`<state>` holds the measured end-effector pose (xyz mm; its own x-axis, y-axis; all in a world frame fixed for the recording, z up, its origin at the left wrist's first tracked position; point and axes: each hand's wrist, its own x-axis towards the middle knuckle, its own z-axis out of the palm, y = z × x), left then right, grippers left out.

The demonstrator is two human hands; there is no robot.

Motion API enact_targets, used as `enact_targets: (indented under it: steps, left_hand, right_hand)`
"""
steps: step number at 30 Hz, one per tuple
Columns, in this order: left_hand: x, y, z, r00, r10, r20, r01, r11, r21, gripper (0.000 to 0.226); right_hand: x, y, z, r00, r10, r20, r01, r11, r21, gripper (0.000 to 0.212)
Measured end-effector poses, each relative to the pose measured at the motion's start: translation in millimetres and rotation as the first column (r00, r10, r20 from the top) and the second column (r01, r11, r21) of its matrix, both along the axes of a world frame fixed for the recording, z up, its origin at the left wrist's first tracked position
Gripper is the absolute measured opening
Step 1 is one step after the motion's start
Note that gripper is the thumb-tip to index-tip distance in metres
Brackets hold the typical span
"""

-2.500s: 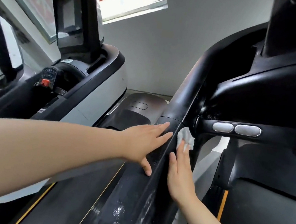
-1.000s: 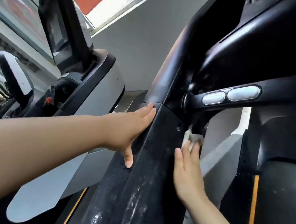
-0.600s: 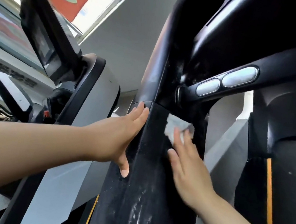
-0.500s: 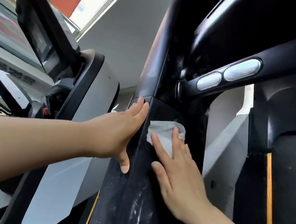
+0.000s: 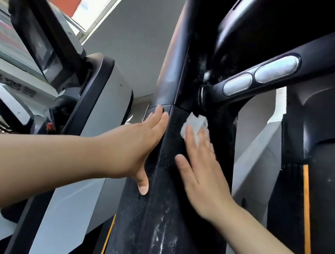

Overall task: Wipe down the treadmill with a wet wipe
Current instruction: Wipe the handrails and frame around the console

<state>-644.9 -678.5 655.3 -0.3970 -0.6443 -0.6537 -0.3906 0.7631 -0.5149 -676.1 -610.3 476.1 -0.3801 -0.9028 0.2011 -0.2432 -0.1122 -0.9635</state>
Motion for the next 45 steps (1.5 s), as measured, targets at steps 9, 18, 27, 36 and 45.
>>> enact_targets:
  steps: [9, 18, 27, 36, 45]
  left_hand:
    - [-1.3, 1.7, 1.3, 0.999, -0.014, 0.046, 0.014, 1.0, -0.008, 0.145]
    - [-4.5, 5.0, 0.8, 0.997, -0.02, 0.08, 0.022, 1.0, -0.02, 0.142]
    - [-3.8, 3.7, -0.1, 0.997, -0.022, 0.072, 0.024, 0.999, -0.026, 0.143]
    - [-2.2, 2.9, 1.2, 1.0, 0.016, 0.023, -0.015, 1.0, -0.008, 0.142]
    - [1.0, -0.3, -0.7, 0.999, 0.01, -0.033, -0.01, 1.0, -0.001, 0.147]
  right_hand:
    - [-31.3, -31.2, -69.3, 0.859, -0.124, 0.496, -0.059, 0.939, 0.338, 0.058]
    - [-47.2, -43.0, -78.5, 0.905, -0.102, 0.412, -0.083, 0.91, 0.407, 0.077]
    - [-42.3, -43.4, -90.3, 0.892, -0.095, 0.442, -0.067, 0.939, 0.337, 0.083]
    - [25.0, 41.7, -26.8, 0.984, 0.085, 0.156, -0.108, 0.984, 0.144, 0.07]
    - [20.5, 36.8, 9.8, 0.991, 0.132, 0.022, -0.134, 0.985, 0.11, 0.07]
